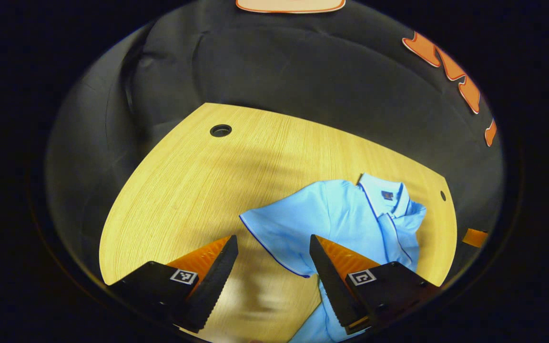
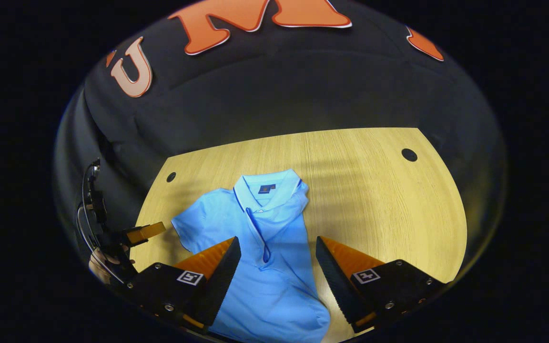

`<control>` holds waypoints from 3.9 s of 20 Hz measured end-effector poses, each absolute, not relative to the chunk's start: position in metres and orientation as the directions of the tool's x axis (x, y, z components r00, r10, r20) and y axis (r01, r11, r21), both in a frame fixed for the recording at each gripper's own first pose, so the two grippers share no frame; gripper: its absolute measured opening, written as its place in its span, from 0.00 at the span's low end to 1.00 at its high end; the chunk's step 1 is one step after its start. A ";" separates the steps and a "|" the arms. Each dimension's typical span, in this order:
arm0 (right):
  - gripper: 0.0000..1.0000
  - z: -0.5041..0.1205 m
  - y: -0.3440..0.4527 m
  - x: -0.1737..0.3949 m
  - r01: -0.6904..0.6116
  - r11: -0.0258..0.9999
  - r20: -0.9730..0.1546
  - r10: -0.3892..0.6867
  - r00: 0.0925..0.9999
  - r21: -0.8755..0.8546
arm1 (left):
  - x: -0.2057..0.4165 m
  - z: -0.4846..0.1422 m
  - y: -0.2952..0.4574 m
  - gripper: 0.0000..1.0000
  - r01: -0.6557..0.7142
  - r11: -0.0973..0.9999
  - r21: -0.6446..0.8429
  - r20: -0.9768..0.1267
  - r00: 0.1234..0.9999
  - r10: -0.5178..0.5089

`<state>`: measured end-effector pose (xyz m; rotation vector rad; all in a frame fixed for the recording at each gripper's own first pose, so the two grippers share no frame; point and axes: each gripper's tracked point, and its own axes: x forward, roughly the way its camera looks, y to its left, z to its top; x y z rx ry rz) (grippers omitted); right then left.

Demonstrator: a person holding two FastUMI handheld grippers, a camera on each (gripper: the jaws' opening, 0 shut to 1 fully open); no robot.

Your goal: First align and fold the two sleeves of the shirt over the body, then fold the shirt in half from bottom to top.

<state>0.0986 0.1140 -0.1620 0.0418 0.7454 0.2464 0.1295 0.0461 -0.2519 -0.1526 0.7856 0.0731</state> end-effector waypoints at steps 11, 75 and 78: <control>0.98 -0.179 0.070 0.088 -0.138 0.976 -0.698 0.216 0.683 0.168 | 0.147 -0.304 0.044 0.99 -0.166 0.982 -0.095 -0.786 0.617 0.029; 0.98 -0.233 0.020 0.007 -0.066 0.990 -0.774 0.140 0.618 0.127 | 0.091 -0.214 -0.164 1.00 0.221 0.963 -0.157 -0.746 0.612 -0.262; 0.98 -0.246 0.028 -0.019 -0.085 0.992 -0.802 0.127 0.584 0.095 | 0.053 -0.219 -0.121 0.99 0.196 0.972 -0.134 -0.763 0.606 -0.227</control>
